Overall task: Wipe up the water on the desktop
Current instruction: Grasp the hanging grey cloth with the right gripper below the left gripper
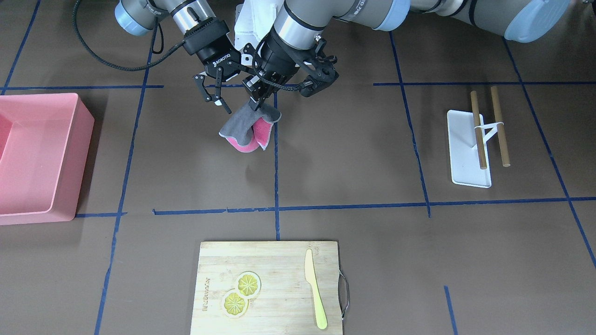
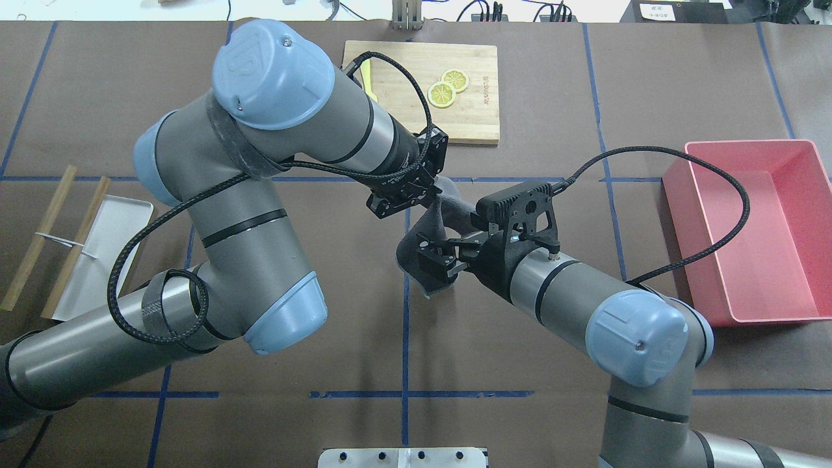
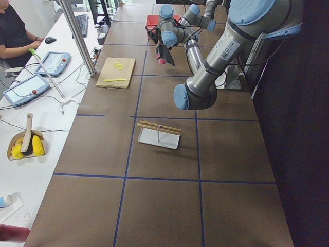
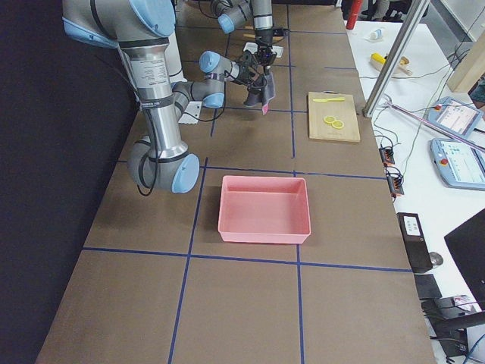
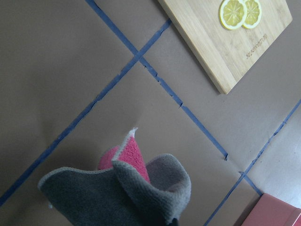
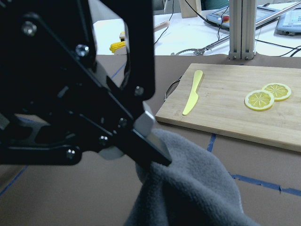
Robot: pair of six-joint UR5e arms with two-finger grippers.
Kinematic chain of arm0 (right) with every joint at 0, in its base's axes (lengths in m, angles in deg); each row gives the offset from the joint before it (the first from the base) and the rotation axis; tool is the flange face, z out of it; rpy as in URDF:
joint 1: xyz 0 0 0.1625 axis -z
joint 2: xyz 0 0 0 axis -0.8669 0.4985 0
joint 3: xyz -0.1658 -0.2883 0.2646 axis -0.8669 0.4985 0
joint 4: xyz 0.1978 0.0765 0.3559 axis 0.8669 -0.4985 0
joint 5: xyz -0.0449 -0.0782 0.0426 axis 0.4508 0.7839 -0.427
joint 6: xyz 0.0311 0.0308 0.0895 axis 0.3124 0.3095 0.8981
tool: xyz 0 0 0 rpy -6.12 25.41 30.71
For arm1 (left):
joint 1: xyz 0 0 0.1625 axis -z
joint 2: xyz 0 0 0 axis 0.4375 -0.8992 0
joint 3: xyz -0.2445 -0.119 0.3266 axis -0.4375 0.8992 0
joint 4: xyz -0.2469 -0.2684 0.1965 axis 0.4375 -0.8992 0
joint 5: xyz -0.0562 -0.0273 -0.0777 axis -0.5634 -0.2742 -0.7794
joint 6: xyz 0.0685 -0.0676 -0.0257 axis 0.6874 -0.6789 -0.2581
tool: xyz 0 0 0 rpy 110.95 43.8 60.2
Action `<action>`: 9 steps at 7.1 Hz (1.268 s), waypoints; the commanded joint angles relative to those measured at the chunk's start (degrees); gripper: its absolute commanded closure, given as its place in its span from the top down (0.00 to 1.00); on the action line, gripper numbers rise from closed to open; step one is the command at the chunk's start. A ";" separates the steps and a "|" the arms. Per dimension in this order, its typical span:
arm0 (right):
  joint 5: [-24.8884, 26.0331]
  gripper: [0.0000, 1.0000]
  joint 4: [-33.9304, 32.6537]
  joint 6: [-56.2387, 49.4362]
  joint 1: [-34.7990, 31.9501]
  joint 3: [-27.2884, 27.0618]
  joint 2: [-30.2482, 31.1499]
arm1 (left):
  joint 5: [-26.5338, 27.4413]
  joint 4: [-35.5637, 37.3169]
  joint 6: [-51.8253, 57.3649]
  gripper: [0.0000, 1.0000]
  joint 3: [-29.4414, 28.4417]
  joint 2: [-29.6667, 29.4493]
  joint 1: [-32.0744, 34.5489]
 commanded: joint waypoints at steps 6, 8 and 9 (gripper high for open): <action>7.14 0.70 -0.09 -2.88 3.36 0.92 0.06 | -0.33 1.70 0.18 0.00 1.03 0.19 -2.05; 9.86 0.44 -0.18 -3.23 4.94 0.91 0.06 | -0.33 1.70 0.27 0.00 1.03 0.02 -2.05; 10.48 0.24 -0.18 -3.24 5.47 0.83 0.23 | -0.42 1.61 0.27 0.02 1.12 -0.07 -2.05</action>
